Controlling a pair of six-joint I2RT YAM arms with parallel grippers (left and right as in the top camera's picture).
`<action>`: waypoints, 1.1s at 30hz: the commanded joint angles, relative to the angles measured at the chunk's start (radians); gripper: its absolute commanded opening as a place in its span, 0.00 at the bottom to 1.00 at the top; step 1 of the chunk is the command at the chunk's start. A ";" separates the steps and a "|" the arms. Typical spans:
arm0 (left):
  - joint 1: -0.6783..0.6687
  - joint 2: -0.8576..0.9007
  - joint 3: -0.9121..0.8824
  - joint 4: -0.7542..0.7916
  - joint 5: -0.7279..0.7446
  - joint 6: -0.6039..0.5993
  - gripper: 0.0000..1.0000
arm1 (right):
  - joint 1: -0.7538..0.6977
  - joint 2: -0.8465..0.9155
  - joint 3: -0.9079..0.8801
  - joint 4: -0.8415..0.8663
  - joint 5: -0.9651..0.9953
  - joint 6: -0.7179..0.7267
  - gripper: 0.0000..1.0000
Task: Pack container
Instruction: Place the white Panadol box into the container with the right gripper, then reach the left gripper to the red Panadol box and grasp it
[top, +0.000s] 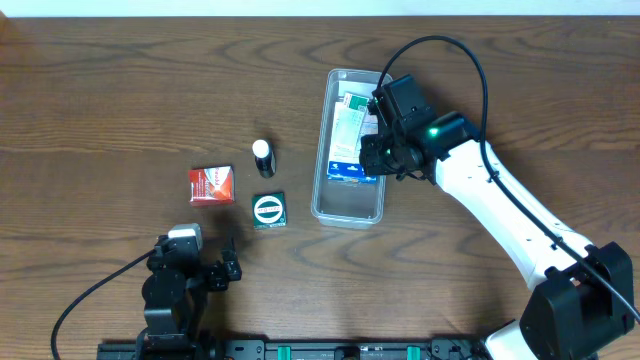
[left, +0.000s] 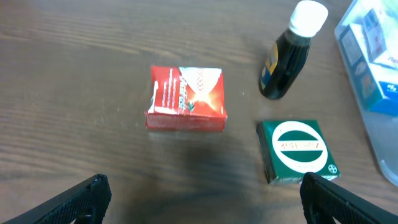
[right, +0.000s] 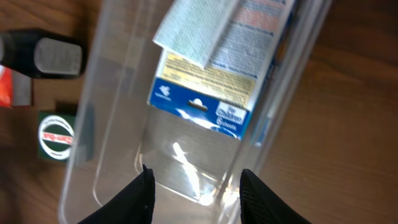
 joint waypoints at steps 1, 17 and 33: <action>0.006 -0.006 -0.013 0.051 0.004 0.016 0.98 | -0.026 -0.055 0.013 -0.011 0.040 0.041 0.46; 0.006 0.320 0.280 0.019 -0.064 -0.161 0.98 | -0.506 -0.396 0.013 -0.104 0.042 0.156 0.99; 0.006 1.312 0.962 -0.286 -0.053 -0.059 0.98 | -0.541 -0.396 0.013 -0.151 0.042 0.156 0.99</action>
